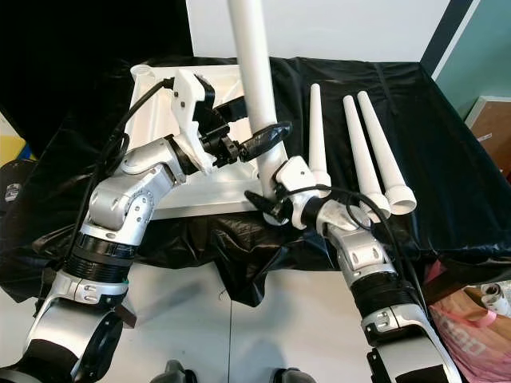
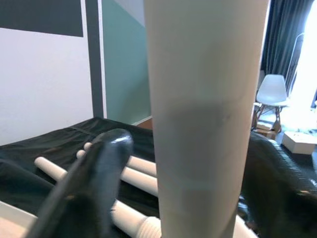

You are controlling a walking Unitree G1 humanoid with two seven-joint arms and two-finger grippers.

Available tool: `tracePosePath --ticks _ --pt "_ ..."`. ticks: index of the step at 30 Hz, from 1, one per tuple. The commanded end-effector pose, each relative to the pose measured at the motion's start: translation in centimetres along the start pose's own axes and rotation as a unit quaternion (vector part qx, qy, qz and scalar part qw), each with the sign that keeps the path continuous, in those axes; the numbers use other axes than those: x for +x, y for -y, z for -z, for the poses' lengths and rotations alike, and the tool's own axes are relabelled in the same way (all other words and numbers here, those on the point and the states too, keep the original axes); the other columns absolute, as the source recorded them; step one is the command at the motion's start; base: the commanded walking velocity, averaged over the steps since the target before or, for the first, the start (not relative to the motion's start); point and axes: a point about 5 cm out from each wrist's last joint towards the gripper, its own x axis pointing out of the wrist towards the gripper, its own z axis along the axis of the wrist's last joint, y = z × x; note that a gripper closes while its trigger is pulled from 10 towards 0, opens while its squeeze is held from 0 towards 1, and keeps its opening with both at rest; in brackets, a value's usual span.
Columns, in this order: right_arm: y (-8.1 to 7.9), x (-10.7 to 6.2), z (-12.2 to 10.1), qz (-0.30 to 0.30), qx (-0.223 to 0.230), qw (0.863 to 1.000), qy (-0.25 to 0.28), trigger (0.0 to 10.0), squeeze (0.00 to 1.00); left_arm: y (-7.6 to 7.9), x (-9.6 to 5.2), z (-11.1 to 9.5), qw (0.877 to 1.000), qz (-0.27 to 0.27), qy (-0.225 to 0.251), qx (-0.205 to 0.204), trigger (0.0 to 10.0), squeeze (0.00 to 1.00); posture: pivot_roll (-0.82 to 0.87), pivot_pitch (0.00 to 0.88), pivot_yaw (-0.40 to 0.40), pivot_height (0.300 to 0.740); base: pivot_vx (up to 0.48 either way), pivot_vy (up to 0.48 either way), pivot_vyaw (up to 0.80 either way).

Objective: Building children table

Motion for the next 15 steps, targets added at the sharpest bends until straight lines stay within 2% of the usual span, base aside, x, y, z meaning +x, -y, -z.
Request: tracePosePath --ticks 1,15 --pt "0.06 -0.2 -0.22 -0.005 -0.005 1.0 0.0 10.0 0.0 0.32 0.38 -0.29 1.0 0.03 0.001 -0.004 0.0 0.0 0.01 0.08 -0.005 0.74 0.0 0.0 0.0" --pt "0.37 -0.07 -0.34 0.014 0.007 1.0 0.002 10.0 0.0 -0.37 0.7 0.14 1.0 -0.01 -0.025 -0.009 0.0 0.0 0.01 0.068 -0.009 0.74 0.0 0.0 0.0"
